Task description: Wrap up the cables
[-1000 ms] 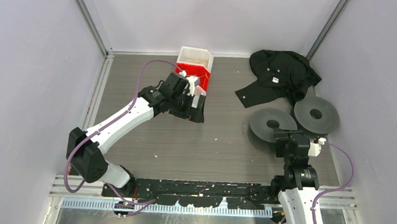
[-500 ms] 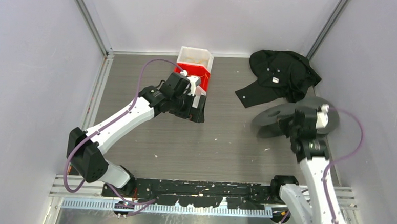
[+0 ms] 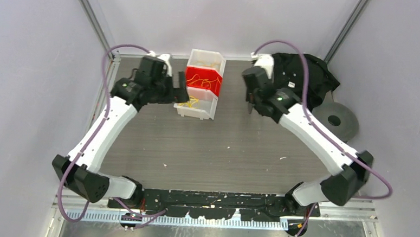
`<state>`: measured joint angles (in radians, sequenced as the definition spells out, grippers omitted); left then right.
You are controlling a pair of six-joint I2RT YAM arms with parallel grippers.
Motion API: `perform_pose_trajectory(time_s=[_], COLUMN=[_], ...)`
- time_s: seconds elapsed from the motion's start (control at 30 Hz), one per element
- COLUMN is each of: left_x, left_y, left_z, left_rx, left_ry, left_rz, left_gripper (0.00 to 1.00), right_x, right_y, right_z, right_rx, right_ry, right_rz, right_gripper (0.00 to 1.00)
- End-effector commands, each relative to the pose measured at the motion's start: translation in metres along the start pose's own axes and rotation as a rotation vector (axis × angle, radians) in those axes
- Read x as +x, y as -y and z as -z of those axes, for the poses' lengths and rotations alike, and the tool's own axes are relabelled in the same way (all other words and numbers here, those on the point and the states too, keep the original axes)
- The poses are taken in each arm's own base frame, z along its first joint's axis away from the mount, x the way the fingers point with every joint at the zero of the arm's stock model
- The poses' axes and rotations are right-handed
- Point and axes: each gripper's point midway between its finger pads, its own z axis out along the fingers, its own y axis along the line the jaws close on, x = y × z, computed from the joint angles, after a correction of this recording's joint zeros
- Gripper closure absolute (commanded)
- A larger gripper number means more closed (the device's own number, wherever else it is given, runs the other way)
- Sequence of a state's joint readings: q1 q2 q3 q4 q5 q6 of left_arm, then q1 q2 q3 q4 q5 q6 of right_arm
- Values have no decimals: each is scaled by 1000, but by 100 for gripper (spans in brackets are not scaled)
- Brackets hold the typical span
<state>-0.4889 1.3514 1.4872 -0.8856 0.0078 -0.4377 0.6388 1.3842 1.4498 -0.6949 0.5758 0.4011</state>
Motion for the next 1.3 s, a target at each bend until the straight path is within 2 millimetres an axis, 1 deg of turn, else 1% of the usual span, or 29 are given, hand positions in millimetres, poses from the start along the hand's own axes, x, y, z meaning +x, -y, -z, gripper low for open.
perform_pose_trajectory(time_s=[0.0,0.07,0.13,0.2,0.33,0.4,0.47,0.57,0.63,0.73,0.83,0.9,0.97,1.03,1.1,1.27], left_x=[-4,-3,-1,3,9,9,11,13,15,15,15,15,15,16,18,20], left_y=[-30,-38,-41,-41,-39,-38,-37,-37,-37,-37,-35,-34,-34,-35,-36,-36], left_z=[23,26,26,25,19,17,15,13,12,10,7,7,7,7,7,5], left_rx=[-6,0,0,0,17,26,31,36,38,45,56,57,58,56,53,52], left_ry=[17,27,28,19,2,-2,-6,-10,-11,-11,-14,-16,-15,-14,-18,-26], left_rz=[195,227,237,240,256,259,261,266,268,272,273,276,277,275,273,274], left_gripper=[0,0,0,0,0,0,0,0,0,0,0,0,0,0,0,0], right_x=[-21,-12,-6,1,21,27,27,24,21,12,-3,-10,-11,-11,-5,15], right_y=[-14,-25,-32,-41,-56,-61,-59,-47,-36,-30,-27,-29,-35,-44,-50,-53], right_z=[-9,-20,-28,-33,-37,-37,-36,-40,-43,-45,-49,-51,-53,-52,-54,-69], right_rx=[115,108,92,38,-93,-153,-205,-244,-243,-240,-237,-252,-274,-318,-347,-342], right_ry=[122,114,118,124,135,155,164,157,155,163,183,191,186,179,161,116], right_rz=[232,281,296,306,344,341,320,259,232,212,186,166,153,133,117,120], right_gripper=[99,99,100,99,99,99,99,99,99,100,99,99,100,99,100,99])
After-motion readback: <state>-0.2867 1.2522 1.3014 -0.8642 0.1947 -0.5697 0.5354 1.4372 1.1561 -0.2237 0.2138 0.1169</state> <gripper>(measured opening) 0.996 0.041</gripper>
